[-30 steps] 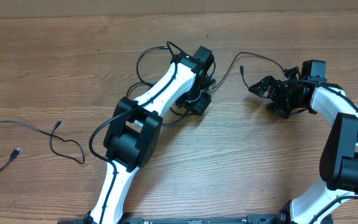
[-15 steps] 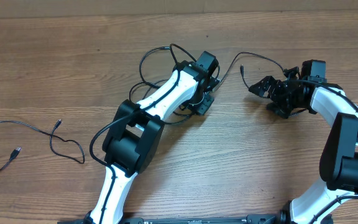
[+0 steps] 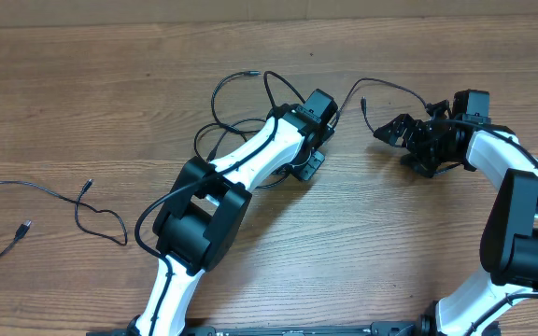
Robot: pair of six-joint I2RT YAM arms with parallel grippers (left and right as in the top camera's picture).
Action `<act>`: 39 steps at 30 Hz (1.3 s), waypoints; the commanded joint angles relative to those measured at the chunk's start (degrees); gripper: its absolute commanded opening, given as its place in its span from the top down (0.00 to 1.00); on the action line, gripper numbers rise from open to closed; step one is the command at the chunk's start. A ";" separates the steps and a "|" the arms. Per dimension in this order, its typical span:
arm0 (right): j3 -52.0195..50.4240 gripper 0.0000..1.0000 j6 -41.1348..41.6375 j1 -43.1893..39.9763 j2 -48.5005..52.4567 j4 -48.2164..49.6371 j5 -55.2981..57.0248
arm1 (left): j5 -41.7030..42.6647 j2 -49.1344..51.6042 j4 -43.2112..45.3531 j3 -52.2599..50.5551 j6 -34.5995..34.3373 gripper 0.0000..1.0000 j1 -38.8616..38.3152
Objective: Untangle cables
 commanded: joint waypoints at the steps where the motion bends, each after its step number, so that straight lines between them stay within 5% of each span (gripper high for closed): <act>1: -4.50 0.00 0.15 0.28 5.40 -2.01 9.40 | -2.86 5.68 -1.20 -5.38 0.26 0.63 0.55; 13: -4.50 0.00 0.15 0.28 5.40 -1.31 9.40 | -6.93 12.02 -11.04 -5.84 2.89 0.59 0.55; 21: -4.50 0.00 0.15 0.28 5.40 -1.40 9.40 | -7.02 13.14 -6.23 -5.79 4.04 0.83 0.55; 25: -4.50 0.00 0.15 0.28 5.40 -1.38 9.40 | -6.95 13.14 -5.53 -5.79 6.45 0.85 0.55; 27: -4.50 0.00 0.15 0.28 5.40 -1.36 9.40 | -6.82 13.14 -5.29 -5.79 6.93 0.96 0.55; 39: -4.50 0.00 0.17 0.28 5.40 -1.14 9.40 | -5.75 5.49 -12.09 2.54 4.04 0.95 3.69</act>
